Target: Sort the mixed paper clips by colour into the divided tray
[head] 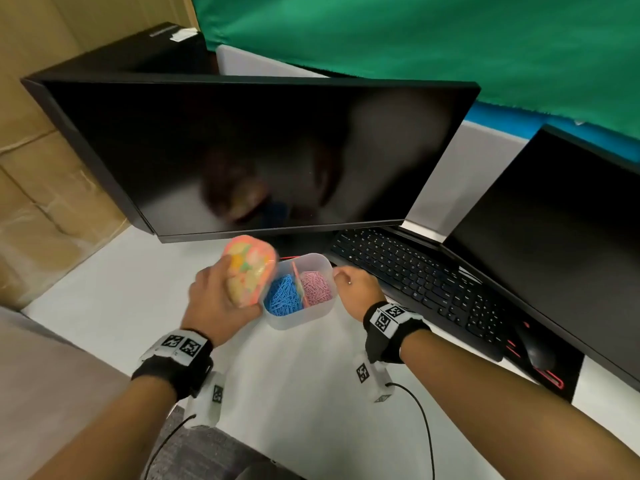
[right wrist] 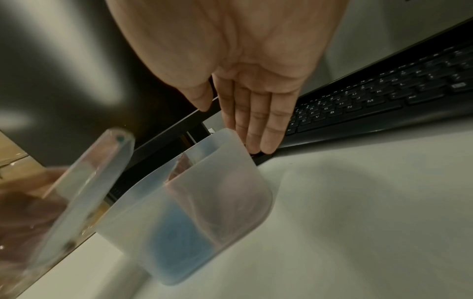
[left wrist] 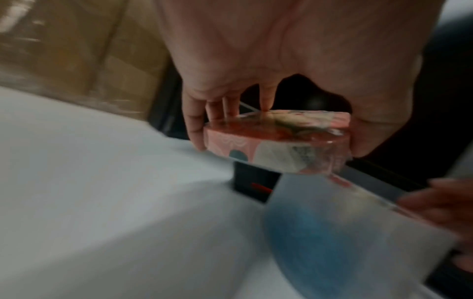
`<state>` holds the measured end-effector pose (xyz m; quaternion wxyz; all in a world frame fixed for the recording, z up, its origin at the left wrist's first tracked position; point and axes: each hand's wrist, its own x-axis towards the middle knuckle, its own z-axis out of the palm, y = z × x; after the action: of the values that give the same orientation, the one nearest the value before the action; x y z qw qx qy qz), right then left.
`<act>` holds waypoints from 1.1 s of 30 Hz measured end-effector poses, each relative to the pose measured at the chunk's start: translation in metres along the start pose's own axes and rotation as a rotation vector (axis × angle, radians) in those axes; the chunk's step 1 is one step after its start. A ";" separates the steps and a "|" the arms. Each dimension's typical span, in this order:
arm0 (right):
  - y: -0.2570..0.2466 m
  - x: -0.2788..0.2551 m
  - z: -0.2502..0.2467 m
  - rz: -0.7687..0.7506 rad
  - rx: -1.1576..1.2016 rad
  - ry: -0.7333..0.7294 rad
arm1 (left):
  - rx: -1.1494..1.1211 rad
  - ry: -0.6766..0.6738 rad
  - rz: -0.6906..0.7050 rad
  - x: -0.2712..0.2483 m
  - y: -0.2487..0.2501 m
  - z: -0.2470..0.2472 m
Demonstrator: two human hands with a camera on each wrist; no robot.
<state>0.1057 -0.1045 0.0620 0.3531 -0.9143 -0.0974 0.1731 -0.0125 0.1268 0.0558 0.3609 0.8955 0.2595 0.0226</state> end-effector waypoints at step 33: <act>0.015 0.010 0.013 0.310 0.442 -0.041 | 0.492 -0.489 0.341 0.044 0.065 0.026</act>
<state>0.1108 -0.1043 0.0405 0.5114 -0.8153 0.0766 0.2605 0.0603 0.0925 0.0729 0.1773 0.9646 0.0106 -0.1950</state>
